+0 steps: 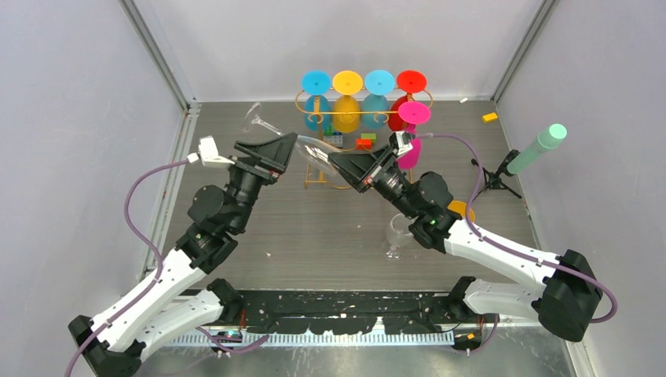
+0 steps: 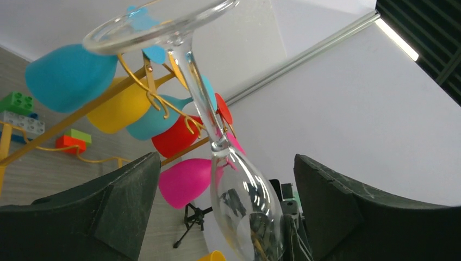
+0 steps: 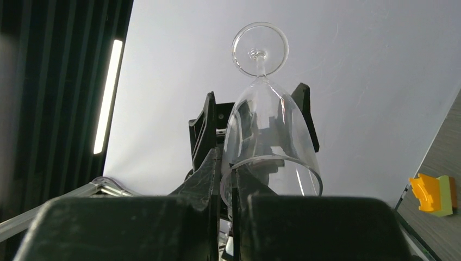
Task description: Take the wine glass off the wine glass rack
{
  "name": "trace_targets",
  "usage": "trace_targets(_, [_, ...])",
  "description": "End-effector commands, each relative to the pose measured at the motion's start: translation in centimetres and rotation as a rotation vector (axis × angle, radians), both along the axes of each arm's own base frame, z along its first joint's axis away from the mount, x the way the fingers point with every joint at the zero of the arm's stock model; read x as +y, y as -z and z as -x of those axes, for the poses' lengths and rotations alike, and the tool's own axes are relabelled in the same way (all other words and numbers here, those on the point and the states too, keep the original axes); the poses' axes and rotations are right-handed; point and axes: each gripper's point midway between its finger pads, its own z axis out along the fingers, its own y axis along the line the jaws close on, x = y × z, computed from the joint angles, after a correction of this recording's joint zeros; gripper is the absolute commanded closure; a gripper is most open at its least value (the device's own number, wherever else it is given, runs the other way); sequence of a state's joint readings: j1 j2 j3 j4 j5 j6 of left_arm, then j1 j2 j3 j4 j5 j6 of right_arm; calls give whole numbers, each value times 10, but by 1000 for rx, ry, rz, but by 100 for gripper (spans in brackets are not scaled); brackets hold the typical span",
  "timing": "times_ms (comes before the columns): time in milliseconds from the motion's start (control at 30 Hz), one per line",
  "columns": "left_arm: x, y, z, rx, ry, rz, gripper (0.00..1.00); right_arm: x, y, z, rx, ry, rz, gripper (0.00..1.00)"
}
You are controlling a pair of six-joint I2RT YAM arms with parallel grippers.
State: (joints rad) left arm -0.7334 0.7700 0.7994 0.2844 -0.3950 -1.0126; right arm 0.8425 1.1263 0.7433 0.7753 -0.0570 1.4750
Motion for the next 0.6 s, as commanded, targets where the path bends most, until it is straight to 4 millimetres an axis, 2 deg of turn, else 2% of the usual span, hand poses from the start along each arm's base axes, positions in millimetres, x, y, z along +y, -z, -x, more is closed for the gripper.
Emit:
trace_targets(0, [6,16,11,11,7,-72,2,-10,-22,1,-81,63,-12,100])
trace_targets(100, [12,26,21,12,12,-139,0,-8,-14,0,-82,79,71,100])
trace_targets(133, [16,26,27,-1,17,-165,0,-5,-3,-3,-77,88,141,100])
trace_targets(167, [18,25,32,-10,25,-186,0,-7,-2,-1,-82,92,171,100])
trace_targets(200, [19,22,40,-31,45,-204,0,-5,10,-3,-78,101,261,100])
trace_targets(233, [20,15,50,-76,73,-229,0,-8,11,-1,-84,105,295,99])
trace_targets(267, [19,7,62,-135,106,-267,0,-8,23,-1,-85,108,392,100])
trace_targets(300, [20,-1,73,-182,133,-290,0,-11,25,1,-96,113,434,100])
trace_targets(400, [24,-14,98,-283,183,-381,0,-23,56,7,-114,100,695,100])
trace_targets(433, [27,-16,102,-298,180,-408,0,-30,74,12,-114,81,796,100])
trace_targets(467, [31,-17,104,-305,172,-432,0,-33,69,14,-133,78,821,100])
trace_targets(500, [34,-17,104,-302,160,-453,0,-39,85,20,-135,49,908,100])
trace_targets(533, [36,-16,103,-298,147,-470,0,-42,82,23,-148,39,931,100])
trace_targets(567, [38,-14,102,-291,136,-486,0,-48,94,29,-152,5,1001,100])
